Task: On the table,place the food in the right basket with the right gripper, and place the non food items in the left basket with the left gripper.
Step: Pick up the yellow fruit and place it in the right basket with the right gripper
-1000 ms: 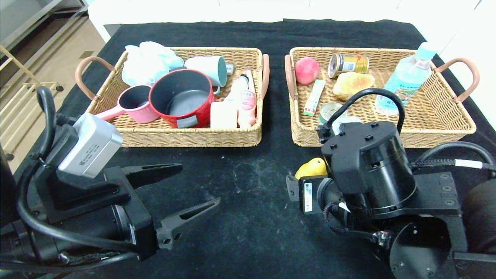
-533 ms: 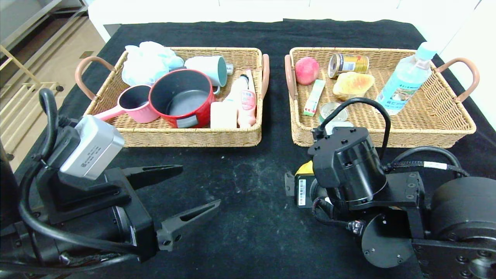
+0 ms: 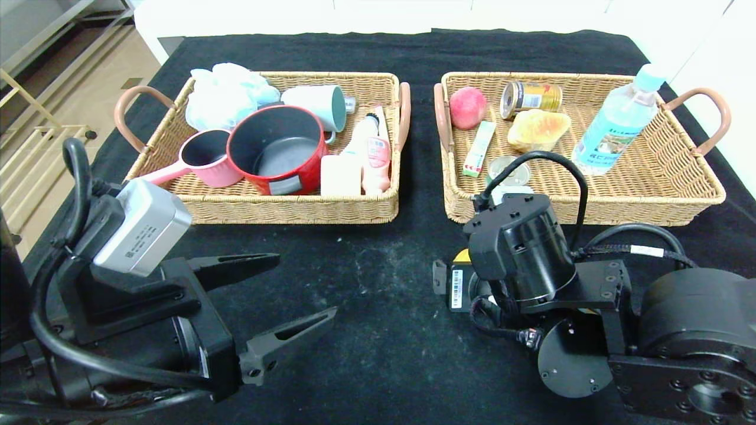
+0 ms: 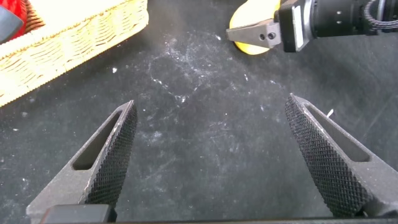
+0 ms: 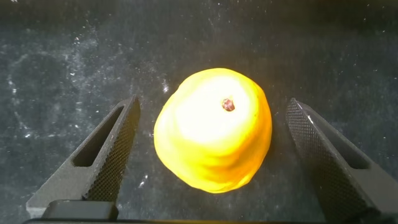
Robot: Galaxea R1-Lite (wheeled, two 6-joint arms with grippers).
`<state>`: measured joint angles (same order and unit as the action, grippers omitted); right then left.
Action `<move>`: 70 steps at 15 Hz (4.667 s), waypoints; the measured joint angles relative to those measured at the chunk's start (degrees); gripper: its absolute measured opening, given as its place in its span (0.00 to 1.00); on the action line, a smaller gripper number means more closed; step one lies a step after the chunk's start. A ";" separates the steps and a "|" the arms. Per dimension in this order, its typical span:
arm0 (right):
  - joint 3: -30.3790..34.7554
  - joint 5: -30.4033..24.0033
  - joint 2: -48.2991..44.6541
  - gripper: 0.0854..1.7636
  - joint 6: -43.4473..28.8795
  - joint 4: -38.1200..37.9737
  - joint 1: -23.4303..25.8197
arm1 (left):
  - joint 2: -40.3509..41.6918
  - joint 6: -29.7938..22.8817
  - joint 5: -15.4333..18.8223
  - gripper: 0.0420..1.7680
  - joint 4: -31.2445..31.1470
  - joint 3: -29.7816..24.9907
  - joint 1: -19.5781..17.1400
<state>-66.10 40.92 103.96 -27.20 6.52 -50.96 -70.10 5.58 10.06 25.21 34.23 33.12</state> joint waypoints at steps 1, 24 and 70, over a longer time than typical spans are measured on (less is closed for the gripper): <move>0.02 -0.02 0.15 0.97 0.00 0.00 0.09 | 0.00 0.00 0.05 0.97 0.00 0.00 0.00; 0.34 -0.33 0.54 0.63 -0.06 -0.27 0.40 | -0.57 0.17 0.07 0.97 -0.07 -0.55 0.63; -6.56 -9.75 -0.46 0.82 30.14 26.90 13.73 | 0.04 0.28 -0.22 0.97 0.44 -1.00 0.67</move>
<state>-72.66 31.17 103.50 2.94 33.43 -37.23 -70.06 5.86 9.84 25.65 33.23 33.79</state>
